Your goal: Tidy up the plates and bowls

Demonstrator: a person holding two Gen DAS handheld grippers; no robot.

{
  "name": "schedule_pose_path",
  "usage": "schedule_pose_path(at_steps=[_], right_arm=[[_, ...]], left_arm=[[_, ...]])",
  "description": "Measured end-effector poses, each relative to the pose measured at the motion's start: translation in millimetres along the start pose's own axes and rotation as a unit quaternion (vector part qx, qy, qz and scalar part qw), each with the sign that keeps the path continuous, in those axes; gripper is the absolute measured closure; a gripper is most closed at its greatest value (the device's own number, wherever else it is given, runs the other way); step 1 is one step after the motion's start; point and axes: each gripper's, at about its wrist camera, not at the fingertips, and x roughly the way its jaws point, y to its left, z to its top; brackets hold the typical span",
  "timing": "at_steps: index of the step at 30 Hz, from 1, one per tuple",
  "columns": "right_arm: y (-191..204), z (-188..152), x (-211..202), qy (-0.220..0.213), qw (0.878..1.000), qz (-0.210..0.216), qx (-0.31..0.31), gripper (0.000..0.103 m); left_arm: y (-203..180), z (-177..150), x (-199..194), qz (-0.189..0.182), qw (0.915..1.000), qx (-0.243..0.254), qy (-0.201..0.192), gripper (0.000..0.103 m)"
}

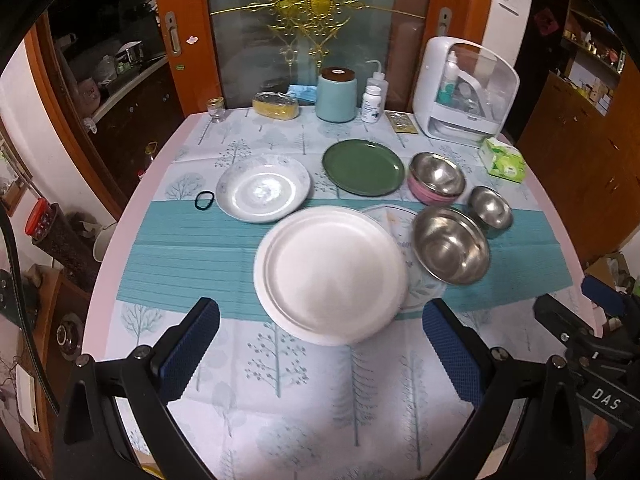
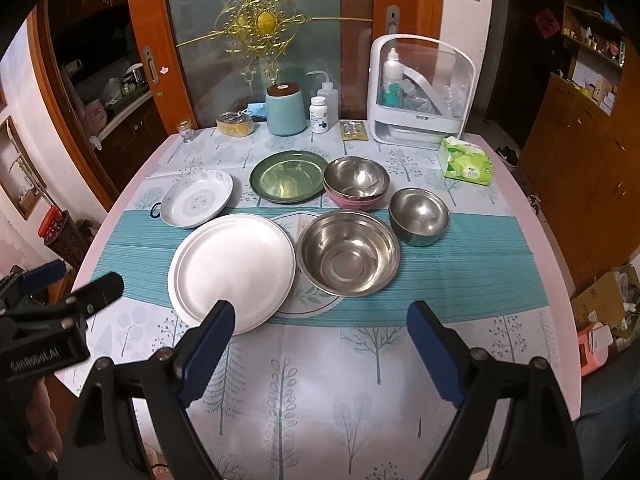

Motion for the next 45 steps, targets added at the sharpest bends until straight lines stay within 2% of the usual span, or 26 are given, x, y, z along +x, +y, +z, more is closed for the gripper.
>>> schedule_pose_path(at_steps=[4, 10, 15, 20, 26, 30, 35, 37, 41, 45], right_arm=[[0.6, 8.8, 21.2, 0.016, 1.0, 0.001, 0.001, 0.02], [-4.8, 13.7, 78.1, 0.084, 0.995, 0.034, 0.033, 0.033], [-2.9, 12.4, 124.7, 0.137, 0.987, 0.067, 0.059, 0.04], [2.4, 9.0, 166.5, 0.181, 0.974, 0.106, 0.087, 0.042], [5.6, 6.5, 210.4, 0.222, 0.959, 0.127, 0.122, 0.048], [6.3, 7.2, 232.9, 0.241, 0.952, 0.129, 0.138, 0.051], [5.3, 9.0, 249.6, 0.252, 0.948, 0.126, 0.145, 0.054], [5.4, 10.4, 253.2, 0.255, 0.946, 0.132, 0.149, 0.058], [7.0, 14.4, 256.0, 0.253, 0.948, 0.133, 0.144, 0.058], [5.9, 14.4, 260.3, 0.264, 0.939, 0.145, 0.163, 0.059]], left_arm=[[22.2, 17.2, 25.2, 0.017, 0.9998, 0.004, 0.008, 0.002], [68.0, 39.8, 84.4, 0.017, 0.9986, -0.007, 0.051, 0.002], [99.6, 50.3, 142.0, -0.006, 0.9942, -0.025, 0.104, 0.003], [113.0, 56.7, 191.8, -0.032, 0.9887, -0.024, 0.144, 0.003], [118.0, 55.5, 239.4, -0.067, 0.9774, -0.017, 0.2, 0.013], [119.8, 52.3, 266.8, -0.09, 0.9684, -0.026, 0.231, 0.026], [114.1, 47.1, 284.2, -0.099, 0.9638, -0.018, 0.247, 0.031], [110.4, 46.5, 289.7, -0.103, 0.9618, -0.013, 0.253, 0.038], [108.5, 44.9, 297.3, -0.117, 0.9554, -0.022, 0.27, 0.045], [109.6, 47.1, 299.6, -0.119, 0.9528, -0.032, 0.277, 0.049]])
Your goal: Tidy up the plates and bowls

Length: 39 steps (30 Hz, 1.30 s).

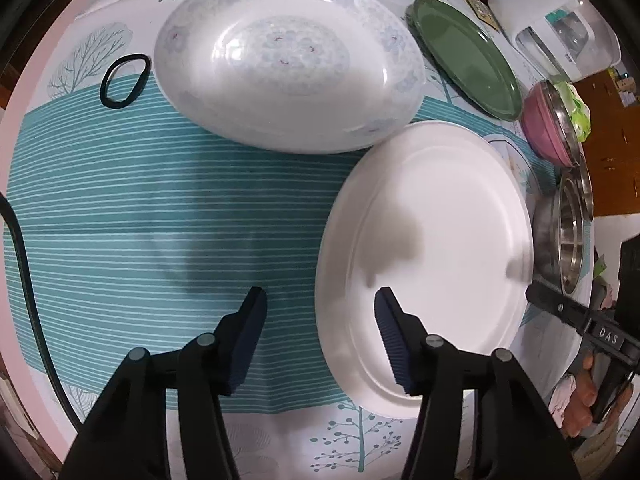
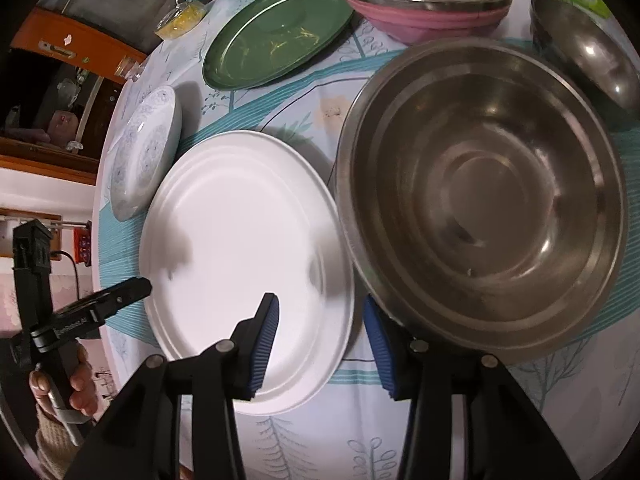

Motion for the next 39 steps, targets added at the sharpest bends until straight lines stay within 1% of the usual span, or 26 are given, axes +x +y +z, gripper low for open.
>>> schedule_pose_path(at_steps=[3, 4, 6, 7, 11, 13, 14, 16, 18, 24, 27, 30, 35, 39], right_arm=[[-0.9, -5.4, 0.4, 0.005, 1.0, 0.002, 0.011, 0.059], [0.0, -6.5, 1.2, 0.004, 1.0, 0.0, 0.012, 0.059], [0.7, -7.0, 2.8, 0.003, 1.0, -0.004, 0.014, 0.065], [0.9, -6.8, 4.0, 0.003, 1.0, -0.006, 0.015, 0.066], [-0.4, -7.0, 7.7, 0.004, 1.0, -0.009, 0.022, 0.075], [-1.1, -7.3, 10.0, 0.005, 1.0, -0.015, 0.025, 0.079], [-1.3, -7.2, 10.8, 0.005, 1.0, -0.015, 0.027, 0.081], [-2.5, -7.8, 12.7, 0.004, 0.999, -0.016, 0.03, 0.083], [-2.3, -8.7, 13.2, 0.0, 0.999, -0.02, 0.03, 0.084], [3.9, -12.7, 7.1, -0.014, 0.999, -0.034, 0.012, 0.084], [7.1, -16.2, -0.9, -0.018, 0.999, -0.035, 0.005, 0.084], [10.5, -21.4, -11.6, -0.017, 1.0, -0.026, 0.001, 0.084], [18.1, -34.9, -40.3, -0.026, 0.999, -0.016, -0.019, 0.084], [21.0, -49.3, -61.8, -0.033, 0.999, -0.014, -0.041, 0.084]], left_arm=[[0.8, 2.8, 1.4, -0.004, 1.0, -0.002, 0.004, 0.051], [-0.2, 4.0, 2.8, -0.006, 1.0, -0.002, 0.007, 0.056], [1.5, 4.2, 3.2, -0.009, 0.9999, 0.001, 0.013, 0.061], [-0.2, 5.4, 5.2, -0.008, 0.9998, 0.003, 0.016, 0.061], [-3.8, 9.5, 8.2, -0.007, 0.9997, 0.008, 0.02, 0.062], [-6.3, 11.2, 9.8, -0.007, 0.9997, 0.011, 0.023, 0.067], [-3.8, 10.8, 8.1, -0.005, 0.9996, 0.012, 0.023, 0.068], [-5.9, 12.1, 8.3, 0.001, 0.9996, 0.016, 0.023, 0.079], [-9.5, 13.0, 9.9, 0.017, 0.9995, 0.017, 0.022, 0.084], [-20.4, 6.0, 0.6, 0.028, 0.999, 0.033, 0.007, 0.084], [-17.9, -2.0, -12.9, 0.024, 0.9993, 0.029, 0.005, 0.084], [-20.5, -10.4, -28.1, 0.019, 0.9995, 0.024, 0.0, 0.084], [-32.1, -34.0, -59.8, 0.018, 0.9991, 0.032, -0.02, 0.084], [-46.7, -61.7, -81.6, 0.011, 0.9985, 0.04, -0.035, 0.084]])
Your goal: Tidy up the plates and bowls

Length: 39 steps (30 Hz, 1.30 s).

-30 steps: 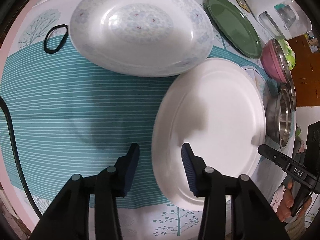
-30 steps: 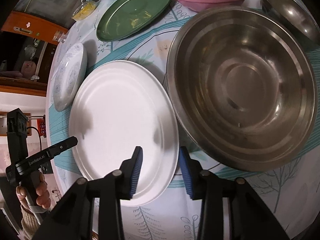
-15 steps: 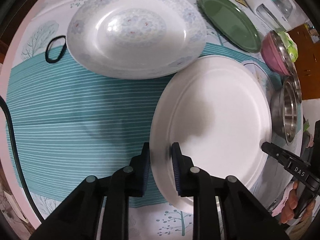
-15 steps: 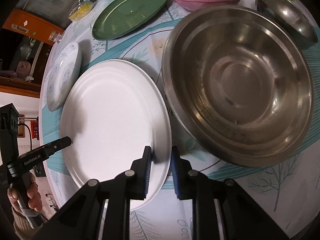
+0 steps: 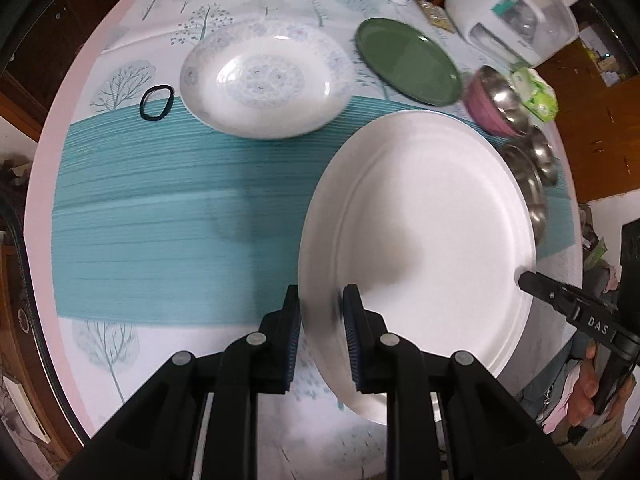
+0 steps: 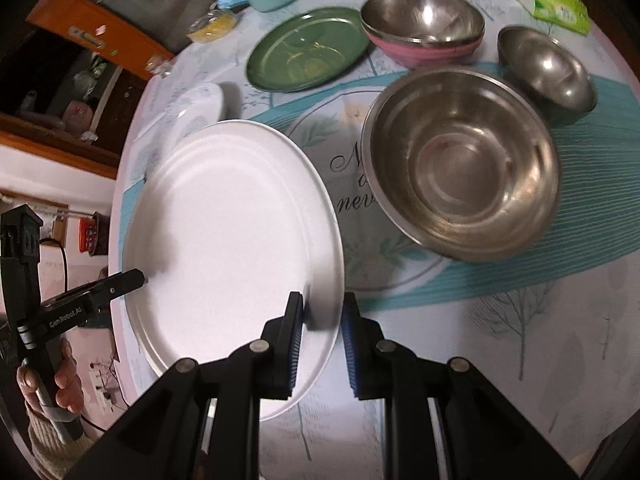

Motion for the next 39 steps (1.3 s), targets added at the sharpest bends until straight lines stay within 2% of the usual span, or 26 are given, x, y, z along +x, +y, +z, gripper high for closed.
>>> schedule_pose_path(at_steps=[7, 14, 18, 22, 33, 39], right_arm=[[-10.7, -37.1, -16.8, 0.004, 0.999, -0.017, -0.027, 0.084], [-27.0, -78.1, 6.7, 0.035, 0.997, -0.047, -0.048, 0.083], [-34.1, -91.4, 29.2, 0.061, 0.996, -0.05, -0.044, 0.083], [-30.4, -95.7, 43.5, 0.068, 0.994, -0.063, -0.056, 0.082], [-29.3, -98.0, 47.8, 0.078, 0.991, -0.078, -0.077, 0.081], [-19.6, -106.3, 50.7, 0.081, 0.989, -0.084, -0.086, 0.079]], left_arm=[[-15.1, -66.8, -12.1, -0.002, 0.9998, 0.021, -0.002, 0.083], [-21.3, -122.1, 23.6, 0.002, 0.9993, 0.017, 0.033, 0.083], [-20.8, -137.7, 38.4, 0.021, 0.9988, 0.014, 0.042, 0.082], [-18.0, -148.7, 48.6, 0.035, 0.9982, 0.01, 0.048, 0.082], [-7.1, -158.1, 59.9, 0.044, 0.9974, 0.005, 0.057, 0.082], [-16.2, -157.4, 67.2, 0.05, 0.9972, 0.009, 0.054, 0.079]])
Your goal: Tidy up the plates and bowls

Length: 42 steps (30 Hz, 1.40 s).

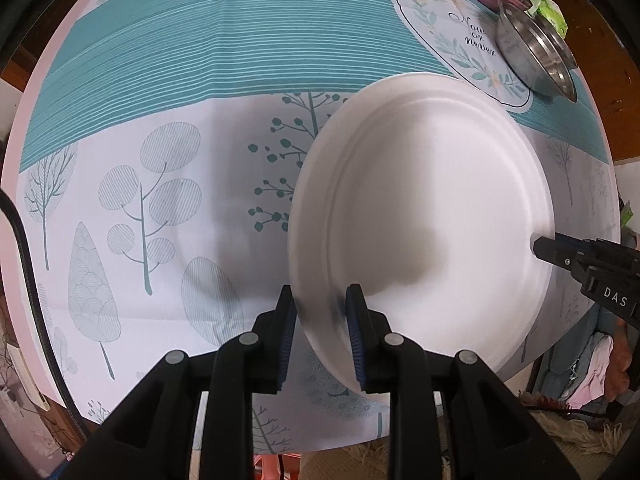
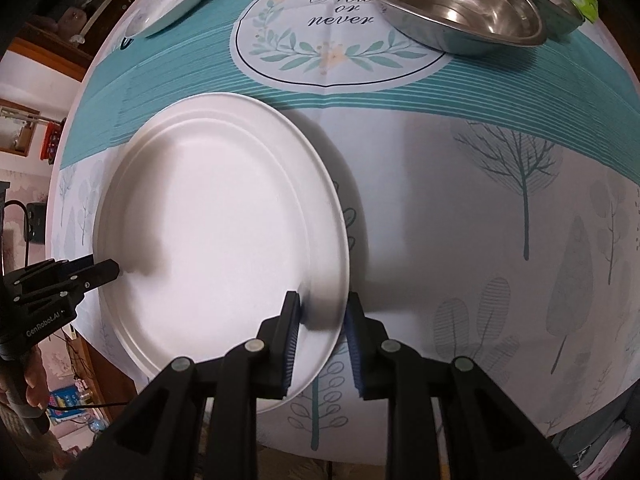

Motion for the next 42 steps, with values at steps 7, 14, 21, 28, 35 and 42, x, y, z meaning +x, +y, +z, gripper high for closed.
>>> schedule_pose_path(at_steps=[7, 14, 21, 28, 35, 42], right_arm=[[10.2, -0.4, 6.3, 0.001, 1.0, -0.014, -0.011, 0.078], [10.0, -4.1, 3.2, -0.007, 1.0, -0.007, -0.006, 0.071], [6.5, -10.2, -8.6, -0.022, 1.0, -0.006, 0.006, 0.065], [9.2, -17.5, -24.8, -0.04, 0.999, -0.013, 0.01, 0.065], [9.7, -23.9, -54.3, -0.076, 0.997, -0.017, 0.01, 0.065], [18.7, -23.8, -90.8, -0.129, 0.991, -0.011, 0.011, 0.065]], left_arm=[[-10.6, 1.9, -8.3, 0.046, 0.9984, 0.013, -0.03, 0.04], [-13.3, 3.6, -16.8, 0.051, 0.998, 0.01, -0.037, 0.039], [-8.2, -4.8, -28.4, 0.045, 0.9979, 0.007, -0.046, 0.038], [-11.7, -11.1, -54.3, 0.045, 0.9963, 0.016, -0.071, 0.038], [-14.5, -13.5, -97.5, 0.049, 0.9911, 0.026, -0.122, 0.036], [-15.9, -13.4, -145.5, 0.059, 0.98, 0.04, -0.186, 0.032]])
